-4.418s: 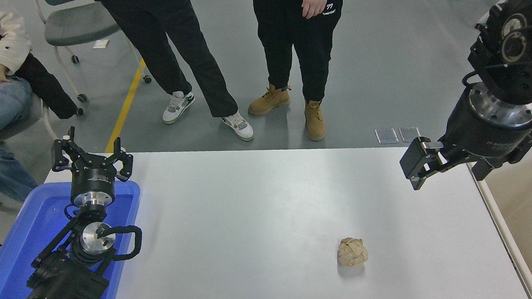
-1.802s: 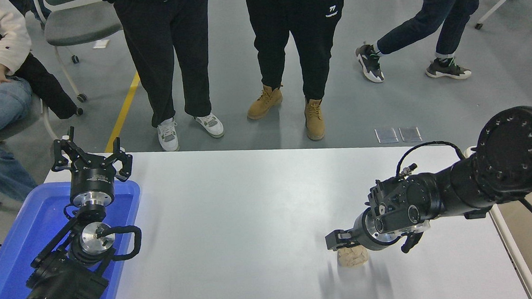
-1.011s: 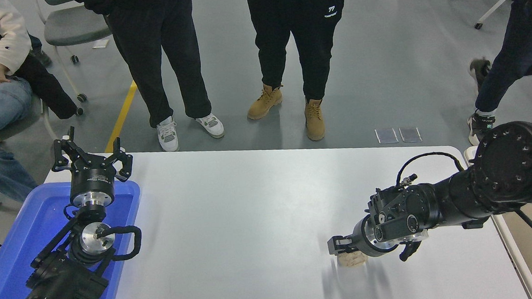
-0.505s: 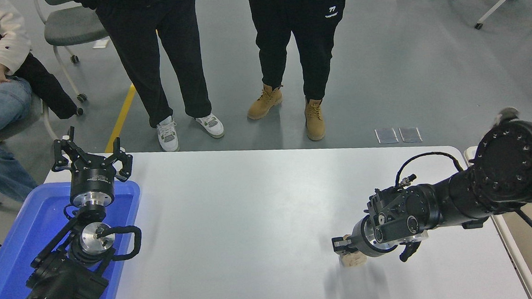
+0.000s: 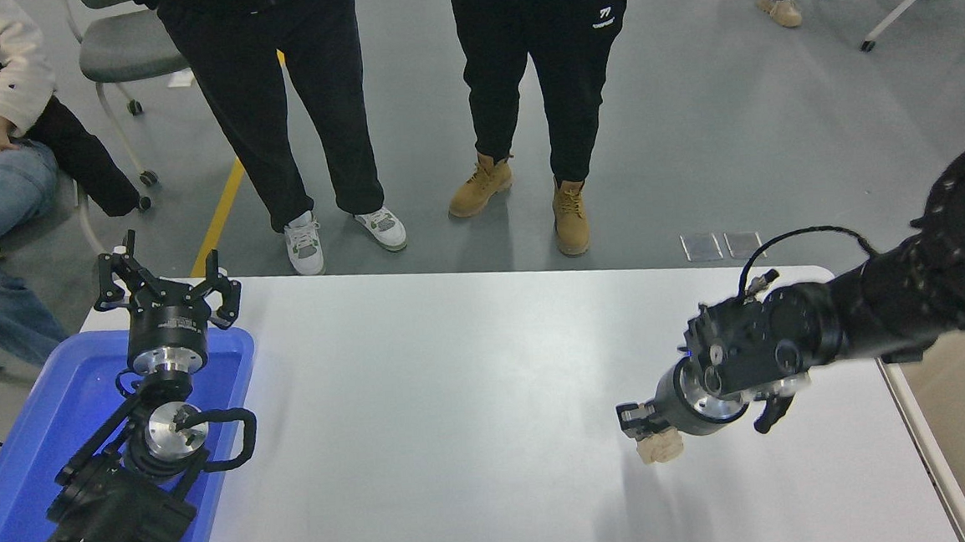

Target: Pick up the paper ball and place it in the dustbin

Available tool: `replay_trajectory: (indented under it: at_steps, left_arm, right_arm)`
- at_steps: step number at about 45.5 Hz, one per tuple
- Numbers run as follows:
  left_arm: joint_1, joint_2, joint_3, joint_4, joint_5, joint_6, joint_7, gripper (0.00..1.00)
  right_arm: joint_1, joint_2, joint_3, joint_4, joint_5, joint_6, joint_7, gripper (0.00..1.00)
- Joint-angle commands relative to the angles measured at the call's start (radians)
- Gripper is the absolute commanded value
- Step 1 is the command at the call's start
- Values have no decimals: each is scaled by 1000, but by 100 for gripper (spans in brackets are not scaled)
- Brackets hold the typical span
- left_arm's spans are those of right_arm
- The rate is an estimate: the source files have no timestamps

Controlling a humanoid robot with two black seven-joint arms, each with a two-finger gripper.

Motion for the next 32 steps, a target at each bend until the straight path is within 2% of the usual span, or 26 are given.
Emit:
replay_trajectory:
  at_steps: [1,10,17,25,32]
  left_arm:
    - [1,0,0,1,0,0,0,99]
    - [0,0,0,1,0,0,0,99]
    - [1,0,0,1,0,0,0,99]
    - [1,0,0,1,0,0,0,99]
    - [1,1,0,-2,0,0,0,99]
  right_arm:
    - [299,-120,-46,78,0,246,-3,0]
    - [500,-179,-112,78,-10,420,-6,0]
    - [570,-191,-123,78,-39,481,-6,0]
    - [592,-205,-167,72,-28,451,-7,0]
    - [593,-309,-209,54,-25,276,-9,0]
